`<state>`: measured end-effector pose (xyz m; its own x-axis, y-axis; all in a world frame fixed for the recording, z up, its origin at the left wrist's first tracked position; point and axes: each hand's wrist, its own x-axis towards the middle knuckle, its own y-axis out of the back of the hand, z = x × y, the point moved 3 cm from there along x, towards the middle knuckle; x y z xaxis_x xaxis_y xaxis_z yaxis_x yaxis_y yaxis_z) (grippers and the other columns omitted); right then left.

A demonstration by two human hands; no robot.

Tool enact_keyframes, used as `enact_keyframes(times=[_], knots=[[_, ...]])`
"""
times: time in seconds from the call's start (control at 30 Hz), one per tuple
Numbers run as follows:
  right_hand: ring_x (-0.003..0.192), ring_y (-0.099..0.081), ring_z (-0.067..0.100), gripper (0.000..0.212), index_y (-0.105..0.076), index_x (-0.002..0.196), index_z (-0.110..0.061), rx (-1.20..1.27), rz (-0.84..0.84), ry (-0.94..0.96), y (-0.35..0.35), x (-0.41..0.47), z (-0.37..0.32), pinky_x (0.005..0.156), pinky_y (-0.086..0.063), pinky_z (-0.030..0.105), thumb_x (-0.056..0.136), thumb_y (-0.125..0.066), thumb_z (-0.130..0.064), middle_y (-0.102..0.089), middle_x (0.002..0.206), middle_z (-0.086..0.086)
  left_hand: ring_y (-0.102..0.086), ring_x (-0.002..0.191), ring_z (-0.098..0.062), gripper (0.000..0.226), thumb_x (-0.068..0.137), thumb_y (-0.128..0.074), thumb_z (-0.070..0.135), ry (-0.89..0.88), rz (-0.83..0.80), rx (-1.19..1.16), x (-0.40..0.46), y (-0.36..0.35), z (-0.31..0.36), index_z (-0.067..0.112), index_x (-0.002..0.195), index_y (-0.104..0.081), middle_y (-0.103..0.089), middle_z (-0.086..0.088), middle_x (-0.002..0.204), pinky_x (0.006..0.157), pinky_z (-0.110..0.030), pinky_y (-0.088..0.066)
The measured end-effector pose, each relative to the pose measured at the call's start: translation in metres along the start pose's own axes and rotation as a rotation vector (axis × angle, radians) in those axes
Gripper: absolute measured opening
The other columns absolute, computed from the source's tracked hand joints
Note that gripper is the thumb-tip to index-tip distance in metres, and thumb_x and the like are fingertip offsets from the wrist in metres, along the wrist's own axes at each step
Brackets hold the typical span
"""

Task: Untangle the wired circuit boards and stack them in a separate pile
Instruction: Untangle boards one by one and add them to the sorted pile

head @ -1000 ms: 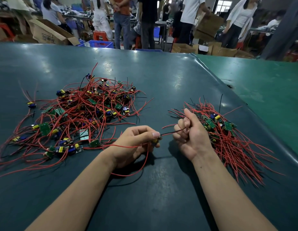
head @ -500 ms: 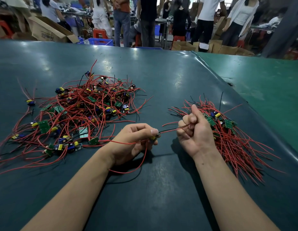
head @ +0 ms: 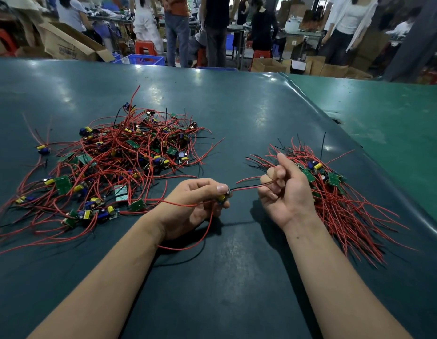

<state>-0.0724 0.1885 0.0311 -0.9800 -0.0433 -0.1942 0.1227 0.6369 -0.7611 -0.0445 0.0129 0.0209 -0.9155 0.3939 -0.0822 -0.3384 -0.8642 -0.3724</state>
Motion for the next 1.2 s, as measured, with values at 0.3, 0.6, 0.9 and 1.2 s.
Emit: enact_keyframes(times=[0.3,0.6,0.9,1.2], knots=[[0.041,-0.027,0.002,0.053,-0.063,0.107,-0.013,-0.432,-0.172,-0.005,-0.01,-0.006,0.018,0.036,-0.021,0.015,0.074,-0.063,-0.054,-0.037,0.057,-0.009,-0.065,0.061,-0.015,0.014,0.078,-0.066,0.019,-0.042,0.13,-0.077,0.0,0.009,0.004,0.006,0.083,-0.07,-0.072,-0.012,0.08,0.061,-0.021,-0.055],[0.039,-0.025,0.006,0.024,-0.076,0.076,-0.014,-0.602,-0.151,0.128,-0.008,-0.007,0.023,0.039,-0.019,0.016,0.089,-0.065,-0.031,-0.034,0.047,-0.007,-0.063,0.065,-0.014,0.009,0.076,-0.07,0.019,-0.051,0.052,0.104,-0.004,0.0,0.003,0.013,0.074,-0.076,-0.071,-0.01,0.072,0.06,-0.02,-0.049],[0.033,-0.029,0.006,0.038,-0.067,0.08,-0.008,-0.208,0.189,0.345,0.004,0.002,-0.001,0.035,-0.019,0.014,0.102,-0.048,-0.032,-0.045,0.053,-0.004,-0.063,0.061,-0.014,0.013,0.078,-0.066,0.015,-0.049,-0.036,0.097,-0.01,-0.002,0.005,0.013,0.072,-0.077,-0.071,-0.01,0.069,0.059,-0.019,-0.05],[0.051,-0.051,0.002,0.027,-0.063,0.118,-0.024,-0.929,-0.17,0.467,-0.015,-0.01,0.038,0.048,-0.042,0.016,0.094,-0.064,-0.013,-0.059,0.078,0.001,-0.074,0.079,-0.02,0.029,0.081,-0.057,0.006,-0.186,0.081,-0.402,-0.007,0.005,0.016,0.009,0.109,-0.063,-0.074,-0.01,0.1,0.072,-0.029,-0.06]])
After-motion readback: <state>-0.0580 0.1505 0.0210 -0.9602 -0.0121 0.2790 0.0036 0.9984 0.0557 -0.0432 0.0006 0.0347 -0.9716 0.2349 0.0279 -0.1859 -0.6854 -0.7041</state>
